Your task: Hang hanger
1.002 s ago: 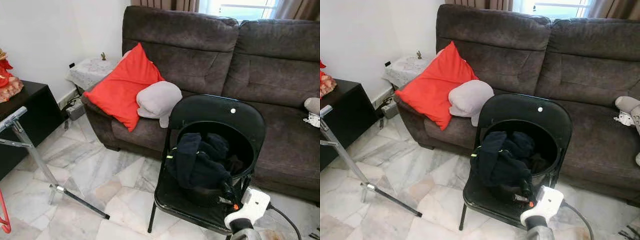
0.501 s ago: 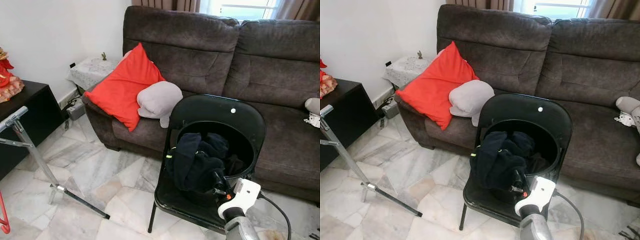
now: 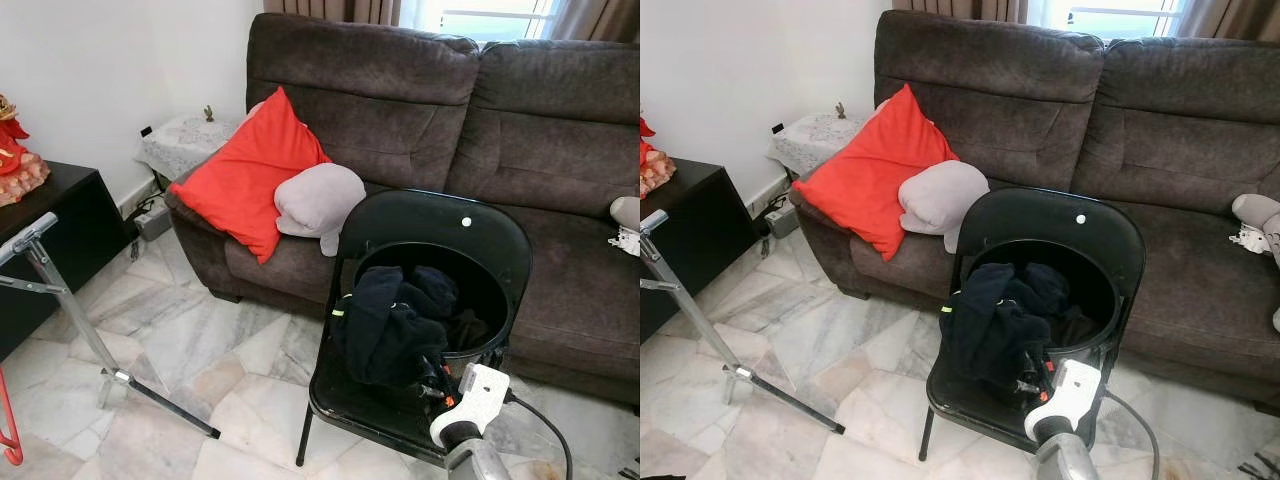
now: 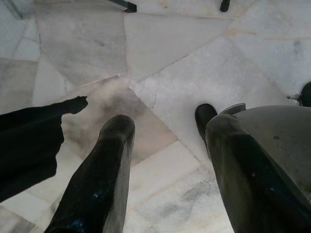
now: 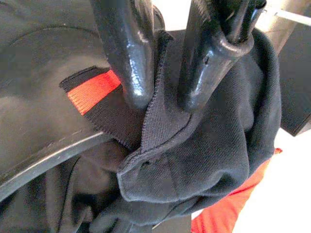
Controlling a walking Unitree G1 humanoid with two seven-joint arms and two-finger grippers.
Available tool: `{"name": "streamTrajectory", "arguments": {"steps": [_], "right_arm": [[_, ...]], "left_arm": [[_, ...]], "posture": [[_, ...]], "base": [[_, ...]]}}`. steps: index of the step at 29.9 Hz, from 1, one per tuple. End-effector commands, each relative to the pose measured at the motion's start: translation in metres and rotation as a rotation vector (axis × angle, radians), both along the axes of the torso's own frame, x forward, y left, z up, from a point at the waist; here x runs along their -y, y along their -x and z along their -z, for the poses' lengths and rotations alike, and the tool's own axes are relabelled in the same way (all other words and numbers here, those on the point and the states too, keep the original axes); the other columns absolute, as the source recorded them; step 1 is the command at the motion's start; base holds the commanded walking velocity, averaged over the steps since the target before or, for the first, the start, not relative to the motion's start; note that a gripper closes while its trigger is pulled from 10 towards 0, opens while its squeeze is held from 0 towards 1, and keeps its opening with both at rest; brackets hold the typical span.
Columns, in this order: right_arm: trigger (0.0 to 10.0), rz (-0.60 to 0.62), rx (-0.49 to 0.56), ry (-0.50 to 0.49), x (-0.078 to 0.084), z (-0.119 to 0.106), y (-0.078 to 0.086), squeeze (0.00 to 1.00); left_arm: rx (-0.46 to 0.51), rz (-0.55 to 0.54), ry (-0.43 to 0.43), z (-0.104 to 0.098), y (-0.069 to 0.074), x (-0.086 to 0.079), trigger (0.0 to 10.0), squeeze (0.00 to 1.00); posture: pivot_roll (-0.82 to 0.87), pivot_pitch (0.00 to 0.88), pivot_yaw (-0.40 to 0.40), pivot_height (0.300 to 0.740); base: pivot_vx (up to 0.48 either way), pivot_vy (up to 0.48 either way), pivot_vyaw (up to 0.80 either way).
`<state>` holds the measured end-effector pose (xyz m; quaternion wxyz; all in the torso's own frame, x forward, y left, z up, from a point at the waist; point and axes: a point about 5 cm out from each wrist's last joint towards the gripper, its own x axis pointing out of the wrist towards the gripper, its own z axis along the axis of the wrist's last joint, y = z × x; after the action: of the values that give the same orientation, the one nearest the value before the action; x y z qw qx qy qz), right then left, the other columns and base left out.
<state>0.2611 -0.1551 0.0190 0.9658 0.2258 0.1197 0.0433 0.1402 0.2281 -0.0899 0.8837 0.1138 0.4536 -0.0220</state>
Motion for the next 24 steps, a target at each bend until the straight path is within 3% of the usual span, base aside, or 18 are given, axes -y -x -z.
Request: {"name": "streamTrajectory", "arguments": {"steps": [1,14,24], "right_arm": [[10.0,-0.03,-0.038,-0.005,-0.005,0.008,0.004,0.0],[10.0,-0.101,-0.095,0.007,-0.007,0.017,0.002,0.0],[10.0,-0.063,0.005,-0.007,-0.003,0.001,-0.014,0.0]], "left_arm": [[-0.029,-0.003,-0.022,0.002,0.007,-0.006,10.0,0.0],[-0.032,-0.008,-0.031,0.002,0.007,-0.006,10.0,0.0],[-0.033,-0.013,-0.039,0.001,0.007,-0.009,10.0,0.0]], "posture": [[0.1,0.0,0.041,0.74],[0.1,0.007,0.043,0.74],[0.1,0.007,0.047,0.74]], "base": [[0.0,0.0,0.0],[0.0,0.0,0.0],[0.0,0.0,0.0]]}}
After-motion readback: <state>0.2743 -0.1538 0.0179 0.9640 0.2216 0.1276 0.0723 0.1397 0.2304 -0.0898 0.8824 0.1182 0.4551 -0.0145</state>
